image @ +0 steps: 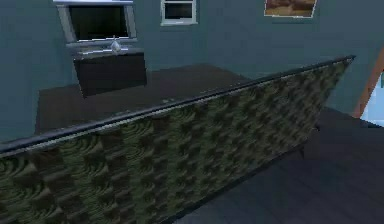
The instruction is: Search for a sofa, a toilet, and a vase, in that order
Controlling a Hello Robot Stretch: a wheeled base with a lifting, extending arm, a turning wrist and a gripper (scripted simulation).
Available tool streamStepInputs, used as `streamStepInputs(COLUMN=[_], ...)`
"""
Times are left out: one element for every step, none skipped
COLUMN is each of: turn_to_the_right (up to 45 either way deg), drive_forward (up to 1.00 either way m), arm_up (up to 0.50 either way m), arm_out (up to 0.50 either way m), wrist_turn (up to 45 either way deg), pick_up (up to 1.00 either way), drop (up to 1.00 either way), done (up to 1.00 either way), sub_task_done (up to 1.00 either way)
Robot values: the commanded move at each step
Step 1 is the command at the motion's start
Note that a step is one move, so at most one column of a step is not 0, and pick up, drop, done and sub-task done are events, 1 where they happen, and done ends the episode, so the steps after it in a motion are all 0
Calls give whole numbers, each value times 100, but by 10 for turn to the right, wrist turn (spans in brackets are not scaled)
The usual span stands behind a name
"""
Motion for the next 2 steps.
streamStepInputs(turn_to_the_right=[0,450], drive_forward=[0,0], arm_up=[0,0], arm_out=[0,0], wrist_turn=[0,0], pick_up=[0,0], drop=[0,0], done=[0,0], sub_task_done=[100,0])
